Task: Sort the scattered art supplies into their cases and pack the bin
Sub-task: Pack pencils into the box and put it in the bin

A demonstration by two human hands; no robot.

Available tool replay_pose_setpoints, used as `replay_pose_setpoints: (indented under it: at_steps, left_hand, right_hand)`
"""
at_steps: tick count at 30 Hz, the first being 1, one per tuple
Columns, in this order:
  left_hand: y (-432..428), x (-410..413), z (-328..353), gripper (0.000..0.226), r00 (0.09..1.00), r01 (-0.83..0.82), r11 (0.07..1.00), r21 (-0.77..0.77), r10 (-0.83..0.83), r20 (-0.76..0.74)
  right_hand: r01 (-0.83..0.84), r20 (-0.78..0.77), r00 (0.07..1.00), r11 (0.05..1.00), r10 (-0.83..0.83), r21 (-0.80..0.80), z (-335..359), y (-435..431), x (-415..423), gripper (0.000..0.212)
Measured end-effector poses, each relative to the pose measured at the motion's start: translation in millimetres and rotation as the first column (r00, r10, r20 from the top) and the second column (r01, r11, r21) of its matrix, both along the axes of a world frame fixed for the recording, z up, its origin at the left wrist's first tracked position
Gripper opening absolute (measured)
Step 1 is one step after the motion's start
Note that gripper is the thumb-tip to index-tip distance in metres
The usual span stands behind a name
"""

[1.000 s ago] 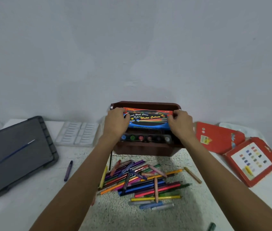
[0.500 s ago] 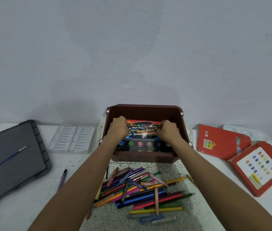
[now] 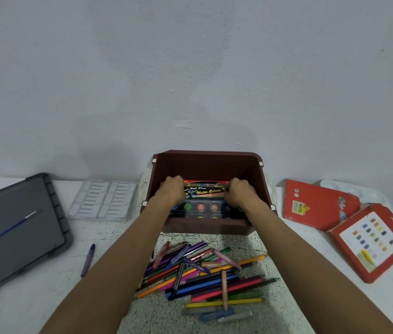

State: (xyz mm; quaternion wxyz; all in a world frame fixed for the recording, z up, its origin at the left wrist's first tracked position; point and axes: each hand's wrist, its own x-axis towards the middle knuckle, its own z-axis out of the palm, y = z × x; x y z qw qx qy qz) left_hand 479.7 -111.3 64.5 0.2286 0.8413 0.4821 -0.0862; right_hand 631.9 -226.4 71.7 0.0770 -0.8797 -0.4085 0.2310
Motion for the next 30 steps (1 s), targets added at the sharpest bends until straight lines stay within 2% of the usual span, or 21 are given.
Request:
replay_pose_setpoints:
  at_steps: [6,9,11,14,16,22,30]
  left_hand:
    - [2.1,-6.2,12.3,0.032,0.994,0.043,0.986,-0.164,-0.026,0.102]
    - [-1.4,-18.6,29.5,0.045,0.978,0.115,0.98,-0.162,-0.083,0.193]
    - [-5.6,-28.9,41.5,0.05,0.941,0.154,0.98,-0.129,-0.106,0.321]
    - [-11.1,-45.7,58.8,0.038,0.84,0.115,0.987,-0.114,-0.035,0.541]
    - [-12.6,-60.8,66.8,0.031,0.789,0.054,0.995,-0.084,0.009,0.614]
    - [-6.5,-117.1,68.7,0.025,0.714,-0.103,0.993,-0.059,0.115,0.691]
    - [11.7,-185.9,59.5,0.024,0.758,-0.21,0.977,-0.03,0.182,0.627]
  right_hand:
    - [0.007,-0.075,0.997,1.0,-0.006,0.002,6.6,-1.0,1.6,0.025]
    - [0.002,-0.091,0.996,0.999,0.001,0.032,13.8,-5.1,-4.2,0.026]
    - [-0.015,-0.11,0.994,0.998,0.022,0.064,21.3,-9.8,-11.0,0.031]
    - [-0.034,-0.141,0.989,0.99,0.054,0.14,35.1,-16.0,-22.5,0.041]
    - [-0.049,-0.143,0.987,0.979,0.078,0.199,45.1,-19.3,-32.0,0.044]
    - [-0.152,-0.072,0.98,0.93,0.186,0.333,71.6,-26.9,-69.1,0.042]
    - [-0.292,-0.04,0.935,0.831,0.352,0.473,100.1,-11.4,-144.1,0.039]
